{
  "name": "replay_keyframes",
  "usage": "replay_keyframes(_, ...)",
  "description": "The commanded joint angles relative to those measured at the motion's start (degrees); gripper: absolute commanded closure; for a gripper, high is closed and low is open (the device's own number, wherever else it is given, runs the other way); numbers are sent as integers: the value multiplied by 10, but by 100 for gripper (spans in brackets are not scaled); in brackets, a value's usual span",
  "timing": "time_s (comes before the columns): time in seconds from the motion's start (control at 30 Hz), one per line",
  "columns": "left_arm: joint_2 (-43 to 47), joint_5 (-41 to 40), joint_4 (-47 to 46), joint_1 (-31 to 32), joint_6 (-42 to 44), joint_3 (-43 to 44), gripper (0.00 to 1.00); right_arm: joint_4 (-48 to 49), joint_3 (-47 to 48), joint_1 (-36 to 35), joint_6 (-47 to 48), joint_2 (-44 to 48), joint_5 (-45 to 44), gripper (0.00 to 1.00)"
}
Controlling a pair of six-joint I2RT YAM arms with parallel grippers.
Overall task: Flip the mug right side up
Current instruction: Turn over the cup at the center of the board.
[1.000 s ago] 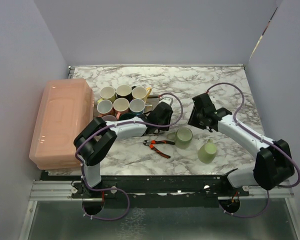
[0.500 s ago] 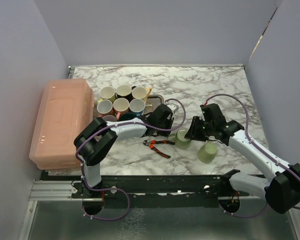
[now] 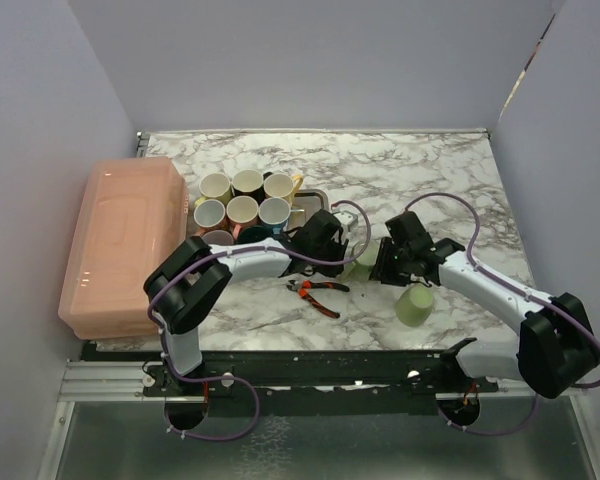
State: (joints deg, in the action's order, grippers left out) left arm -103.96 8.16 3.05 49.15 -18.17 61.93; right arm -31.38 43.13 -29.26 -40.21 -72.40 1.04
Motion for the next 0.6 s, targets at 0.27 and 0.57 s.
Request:
replay_keyframes(0.27,89,-32,-29,14,-28,-34,61,39,23,0,-61,0,-120,61)
replay_keyframes(0.57,61,-168,-1,72,-44,1,39,-19,-4,5,-100,77,-187,58)
